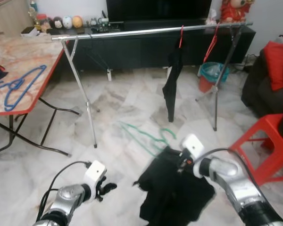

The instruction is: Hang hanger

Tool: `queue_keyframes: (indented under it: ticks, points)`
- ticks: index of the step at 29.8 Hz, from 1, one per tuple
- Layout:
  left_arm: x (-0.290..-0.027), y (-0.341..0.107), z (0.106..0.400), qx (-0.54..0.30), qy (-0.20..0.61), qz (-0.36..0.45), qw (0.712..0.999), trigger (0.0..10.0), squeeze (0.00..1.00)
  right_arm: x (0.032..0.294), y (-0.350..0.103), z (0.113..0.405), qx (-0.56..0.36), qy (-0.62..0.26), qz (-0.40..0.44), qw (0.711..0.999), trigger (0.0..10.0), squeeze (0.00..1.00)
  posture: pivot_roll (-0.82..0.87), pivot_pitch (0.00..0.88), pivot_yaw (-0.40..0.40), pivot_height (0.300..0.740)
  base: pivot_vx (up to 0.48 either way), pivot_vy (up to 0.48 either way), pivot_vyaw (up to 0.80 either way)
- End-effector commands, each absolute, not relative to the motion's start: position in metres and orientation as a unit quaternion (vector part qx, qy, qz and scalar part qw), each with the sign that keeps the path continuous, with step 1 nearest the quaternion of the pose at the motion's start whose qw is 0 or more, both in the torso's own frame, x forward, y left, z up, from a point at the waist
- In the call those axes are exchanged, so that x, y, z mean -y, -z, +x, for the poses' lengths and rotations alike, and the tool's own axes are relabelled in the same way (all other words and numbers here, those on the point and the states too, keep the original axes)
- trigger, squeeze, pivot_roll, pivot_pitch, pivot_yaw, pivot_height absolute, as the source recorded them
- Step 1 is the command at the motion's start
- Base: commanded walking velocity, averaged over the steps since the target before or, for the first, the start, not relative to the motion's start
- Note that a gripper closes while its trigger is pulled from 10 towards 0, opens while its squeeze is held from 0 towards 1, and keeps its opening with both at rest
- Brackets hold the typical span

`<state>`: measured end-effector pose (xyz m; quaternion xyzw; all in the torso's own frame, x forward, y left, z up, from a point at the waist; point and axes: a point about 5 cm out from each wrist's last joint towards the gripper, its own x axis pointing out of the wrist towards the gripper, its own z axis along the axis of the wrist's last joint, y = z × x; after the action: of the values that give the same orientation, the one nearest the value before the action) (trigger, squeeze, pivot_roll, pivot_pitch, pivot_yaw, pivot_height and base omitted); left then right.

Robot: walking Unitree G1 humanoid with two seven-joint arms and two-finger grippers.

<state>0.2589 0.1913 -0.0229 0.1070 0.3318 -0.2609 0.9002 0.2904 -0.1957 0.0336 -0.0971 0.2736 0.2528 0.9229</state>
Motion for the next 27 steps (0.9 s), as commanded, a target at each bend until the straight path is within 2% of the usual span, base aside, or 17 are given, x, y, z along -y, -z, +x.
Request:
queue_keyframes:
  ticks: [1,2,4,7,9,10,11,12,15,16,20,27]
  points:
    - [-0.203,0.032,0.251,-0.366,0.21,0.127,0.898,10.0,0.0,0.219,-0.022,0.288,-0.291,-0.142,-0.091,0.942,10.0,0.0,0.0,0.017,0.018,0.74,0.0,0.0,0.0]
    - [-0.203,0.032,0.251,-0.366,0.21,0.127,0.898,10.0,0.0,0.219,-0.022,0.288,-0.291,-0.142,-0.091,0.942,10.0,0.0,0.0,0.017,0.018,0.74,0.0,0.0,0.0]
    - [-0.209,0.037,0.245,-0.383,0.184,0.135,0.895,10.0,0.0,0.231,-0.009,0.28,-0.309,-0.087,-0.086,0.943,10.0,0.0,0.0,0.019,0.019,0.74,0.0,0.0,0.0]
    - [-0.218,0.045,0.235,-0.404,0.134,0.139,0.894,10.0,0.0,0.248,0.018,0.254,-0.353,0.001,-0.076,0.932,10.0,0.0,0.0,0.02,0.021,0.74,0.0,0.0,0.0]
    - [-0.221,0.048,0.231,-0.411,0.111,0.134,0.895,10.0,0.0,0.25,0.028,0.242,-0.372,0.023,-0.07,0.925,10.0,0.0,0.0,0.021,0.022,0.74,0.0,0.0,0.0]
    - [-0.224,0.053,0.224,-0.427,0.089,0.131,0.89,10.0,0.0,0.25,0.042,0.226,-0.391,0.05,-0.043,0.918,10.0,0.0,0.0,0.022,0.024,0.74,0.0,0.0,0.0]
    - [-0.224,0.053,0.224,-0.427,0.089,0.131,0.89,10.0,0.0,0.25,0.042,0.226,-0.391,0.05,-0.043,0.918,10.0,0.0,0.0,0.022,0.024,0.74,0.0,0.0,0.0]
    - [-0.227,0.059,0.214,-0.446,0.069,0.115,0.885,10.0,0.0,0.25,0.056,0.205,-0.417,0.088,-0.009,0.904,10.0,0.0,0.0,0.025,0.026,0.74,0.0,0.0,0.0]
    - [-0.228,0.066,0.203,-0.465,0.048,0.091,0.879,10.0,0.0,0.248,0.074,0.175,-0.45,0.144,0.035,0.881,10.0,0.0,0.0,0.023,0.028,0.74,0.0,0.0,0.0]
    - [-0.229,0.069,0.197,-0.472,0.033,0.08,0.877,10.0,0.0,0.243,0.083,0.161,-0.466,0.151,0.045,0.87,10.0,0.0,0.0,0.023,0.028,0.74,0.0,0.0,0.0]
    - [-0.234,0.077,0.181,-0.497,0.0,0.058,0.866,10.0,0.0,0.226,0.097,0.133,-0.5,0.138,0.064,0.853,10.0,0.0,0.0,0.026,0.032,0.74,0.0,0.0,0.0]
    - [-0.235,0.082,0.169,-0.51,-0.005,0.045,0.859,10.0,0.0,0.228,0.101,0.121,-0.499,0.172,0.087,0.845,10.0,0.0,0.0,0.034,0.035,0.74,0.0,0.0,0.0]
